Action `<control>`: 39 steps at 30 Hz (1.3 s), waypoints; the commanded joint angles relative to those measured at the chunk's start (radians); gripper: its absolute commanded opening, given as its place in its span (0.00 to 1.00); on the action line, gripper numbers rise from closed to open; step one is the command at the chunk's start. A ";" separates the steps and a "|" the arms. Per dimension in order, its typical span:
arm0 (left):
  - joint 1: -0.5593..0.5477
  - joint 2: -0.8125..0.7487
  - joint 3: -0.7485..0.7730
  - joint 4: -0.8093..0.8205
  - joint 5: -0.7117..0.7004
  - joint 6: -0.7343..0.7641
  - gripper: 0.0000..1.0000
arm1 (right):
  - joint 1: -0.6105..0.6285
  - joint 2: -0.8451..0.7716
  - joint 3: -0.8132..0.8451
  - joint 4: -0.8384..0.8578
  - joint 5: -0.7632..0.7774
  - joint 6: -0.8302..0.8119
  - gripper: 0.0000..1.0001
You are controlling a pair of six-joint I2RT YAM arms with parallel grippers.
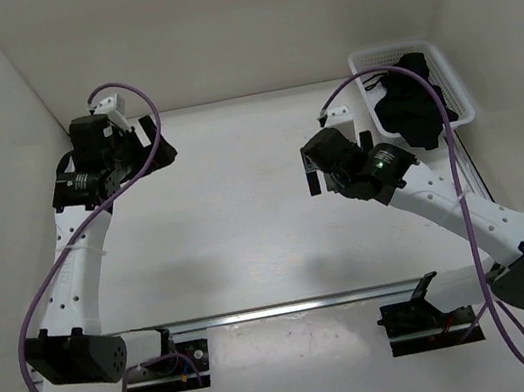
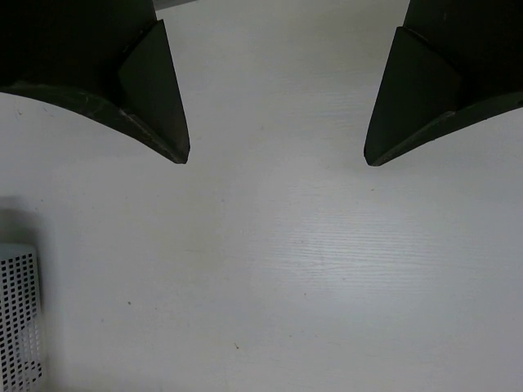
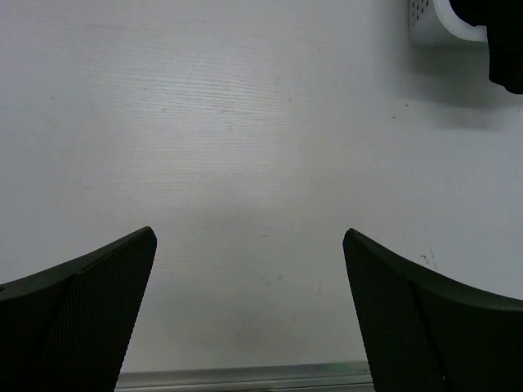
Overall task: Fold and stack the shorts
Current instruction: Grab the shorts from the pile
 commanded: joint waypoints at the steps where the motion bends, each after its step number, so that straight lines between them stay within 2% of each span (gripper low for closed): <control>1: 0.011 -0.040 0.008 0.015 0.004 -0.005 1.00 | 0.003 0.009 -0.003 0.000 0.046 0.035 1.00; 4: 0.102 -0.040 -0.031 0.015 0.028 -0.096 1.00 | 0.003 -0.010 -0.036 0.043 0.009 -0.014 1.00; 6: 0.158 -0.040 -0.044 0.015 0.103 -0.106 1.00 | -0.020 -0.020 -0.052 0.065 0.000 -0.025 1.00; 9: 0.189 -0.031 -0.056 0.015 0.154 -0.063 1.00 | -0.141 -0.029 -0.052 0.065 -0.053 -0.046 1.00; 10: 0.189 -0.031 -0.056 0.015 0.165 -0.063 1.00 | -0.247 -0.029 -0.052 0.065 -0.093 -0.056 1.00; 12: 0.189 -0.041 -0.065 0.015 0.165 -0.049 1.00 | -0.369 -0.006 -0.018 0.077 -0.231 -0.088 1.00; 13: 0.189 -0.056 -0.065 0.015 0.165 -0.049 1.00 | -0.497 0.005 0.002 0.077 -0.277 -0.088 1.00; 14: 0.176 -0.057 -0.074 0.015 0.156 -0.049 1.00 | -0.564 0.020 0.026 0.086 -0.328 -0.097 1.00; 16: 0.166 -0.067 -0.074 0.015 0.144 -0.049 1.00 | -0.734 0.096 0.117 0.086 -0.409 -0.079 1.00; 17: 0.166 -0.067 -0.074 0.015 0.134 -0.049 1.00 | -0.782 0.129 0.149 0.086 -0.479 -0.070 1.00; 19: 0.166 -0.077 -0.074 0.015 0.124 -0.059 1.00 | -0.874 0.253 0.260 0.086 -0.523 -0.045 1.00; 25: 0.166 -0.067 -0.074 0.015 0.104 -0.077 1.00 | -0.957 0.654 0.592 0.039 -0.492 -0.033 1.00; 26: 0.166 -0.067 -0.074 0.015 0.104 -0.077 1.00 | -0.971 0.711 0.719 0.019 -0.479 -0.033 1.00; 29: 0.166 -0.035 -0.074 0.015 0.104 -0.077 1.00 | -0.980 0.946 0.895 -0.006 -0.468 -0.069 1.00; 32: 0.166 -0.012 -0.052 -0.006 0.104 -0.077 1.00 | -0.980 1.080 0.991 0.023 -0.457 -0.079 1.00; 33: 0.166 -0.002 -0.051 -0.006 0.104 -0.077 1.00 | -0.980 1.107 1.011 0.037 -0.457 -0.079 0.97; 37: 0.166 0.038 -0.029 -0.027 0.081 -0.059 1.00 | -0.980 1.212 1.091 0.074 -0.468 -0.079 0.76; 38: 0.166 0.057 -0.013 -0.027 0.070 -0.059 1.00 | -0.980 1.224 1.100 0.074 -0.479 -0.070 0.55; 39: 0.166 0.057 -0.013 -0.027 0.070 -0.059 1.00 | -0.980 1.224 1.100 0.089 -0.479 -0.061 0.42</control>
